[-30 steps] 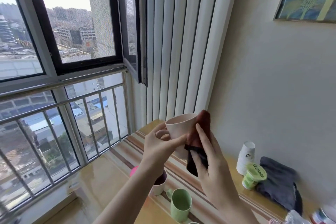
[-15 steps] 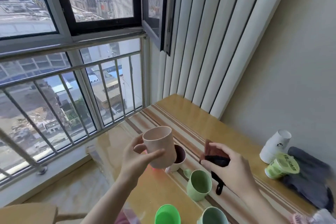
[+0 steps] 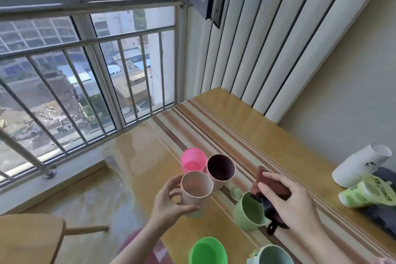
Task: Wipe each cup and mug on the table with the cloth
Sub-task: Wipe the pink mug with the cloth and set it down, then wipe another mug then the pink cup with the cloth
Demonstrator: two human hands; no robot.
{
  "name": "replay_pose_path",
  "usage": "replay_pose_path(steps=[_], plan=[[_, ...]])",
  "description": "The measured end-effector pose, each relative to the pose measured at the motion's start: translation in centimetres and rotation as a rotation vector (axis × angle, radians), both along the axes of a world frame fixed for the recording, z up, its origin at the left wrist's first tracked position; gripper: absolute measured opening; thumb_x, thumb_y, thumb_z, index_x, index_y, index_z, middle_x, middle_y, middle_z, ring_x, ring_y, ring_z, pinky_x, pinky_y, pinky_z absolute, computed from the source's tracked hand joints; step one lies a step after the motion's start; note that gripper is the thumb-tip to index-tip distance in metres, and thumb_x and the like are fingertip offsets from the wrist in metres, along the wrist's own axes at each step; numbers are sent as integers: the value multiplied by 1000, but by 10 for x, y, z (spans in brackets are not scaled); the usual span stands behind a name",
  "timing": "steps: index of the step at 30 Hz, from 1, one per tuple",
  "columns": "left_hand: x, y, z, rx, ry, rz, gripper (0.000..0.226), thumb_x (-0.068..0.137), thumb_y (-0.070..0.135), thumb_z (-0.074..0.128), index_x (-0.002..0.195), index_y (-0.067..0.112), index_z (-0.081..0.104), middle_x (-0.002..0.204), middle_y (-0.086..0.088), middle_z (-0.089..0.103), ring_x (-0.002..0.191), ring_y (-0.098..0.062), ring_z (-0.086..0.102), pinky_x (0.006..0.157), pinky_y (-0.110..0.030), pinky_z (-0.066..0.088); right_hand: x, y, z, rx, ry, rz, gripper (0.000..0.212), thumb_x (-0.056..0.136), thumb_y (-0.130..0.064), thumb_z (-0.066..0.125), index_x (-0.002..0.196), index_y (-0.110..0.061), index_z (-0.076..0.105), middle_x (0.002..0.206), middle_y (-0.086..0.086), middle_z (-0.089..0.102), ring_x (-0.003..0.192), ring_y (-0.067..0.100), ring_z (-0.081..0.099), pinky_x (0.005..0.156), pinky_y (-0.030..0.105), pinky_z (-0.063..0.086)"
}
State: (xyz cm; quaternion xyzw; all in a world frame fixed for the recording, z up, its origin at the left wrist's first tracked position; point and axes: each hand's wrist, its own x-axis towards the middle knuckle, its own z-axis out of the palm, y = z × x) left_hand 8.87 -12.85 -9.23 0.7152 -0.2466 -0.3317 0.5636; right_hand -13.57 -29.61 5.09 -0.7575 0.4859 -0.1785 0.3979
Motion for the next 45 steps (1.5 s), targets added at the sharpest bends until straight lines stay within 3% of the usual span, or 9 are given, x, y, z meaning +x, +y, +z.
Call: replay_pose_path(steps=[10,14,17,22,26,30,35,40,45], plan=[[-5,13,-32,64,-78,-194,94,41,14,98,119,53,63,121,12,72,100,-13,73,86,-32,62,-5,-6,-12,-2,-34,-4,24,81,-26,77,98,-41,71,96,-18,74,92,4,68,70,18,48],[17,19,-7,185,-174,-402,106,57,6,81,141,58,41,136,-2,53,112,-15,65,86,-16,55,-8,-12,-2,11,-68,-31,24,80,-26,77,100,-40,71,99,-14,74,95,10,68,70,16,46],[32,7,41,322,-181,-620,101,61,21,76,148,48,33,143,4,37,130,-13,44,103,-23,50,-10,-15,8,45,-120,-72,27,77,-29,80,101,-38,71,100,-11,74,96,14,68,70,18,47],[-6,-60,89,383,-476,-381,36,83,47,67,114,29,73,124,5,62,121,-17,50,102,-30,41,-12,-12,19,57,-172,-109,34,71,-29,84,101,-38,71,96,-7,75,89,13,70,64,14,50],[-46,-90,70,757,-801,-378,48,91,55,51,118,20,70,123,-4,55,119,-28,42,97,-37,37,-19,-8,16,41,-175,-103,35,73,-25,84,102,-38,71,100,-8,74,92,10,69,62,2,48],[-58,-97,48,845,-820,-320,40,97,43,44,113,19,72,124,-6,53,120,-29,41,99,-38,34,-32,-10,18,40,-196,-118,34,74,-23,83,102,-37,71,98,-11,74,86,0,68,63,-1,45],[-58,-104,46,681,-713,-204,40,103,41,41,114,19,72,120,-6,51,114,-29,39,96,-37,33,-48,-8,17,15,-235,-151,33,74,-20,83,100,-38,73,90,-16,77,85,-9,66,64,-3,44],[-51,-119,84,351,-483,-53,33,102,35,49,104,16,77,134,-5,45,127,-28,39,101,-37,39,-52,-6,36,-39,-342,-194,29,89,-23,67,99,-50,69,108,-32,70,106,-15,60,79,-6,39],[-63,-109,179,-23,-175,13,34,106,36,41,119,18,67,136,0,56,111,-13,57,73,-11,46,-48,4,90,-188,-473,-197,31,94,-29,52,101,-55,65,110,-46,61,109,-24,53,84,-8,34]])
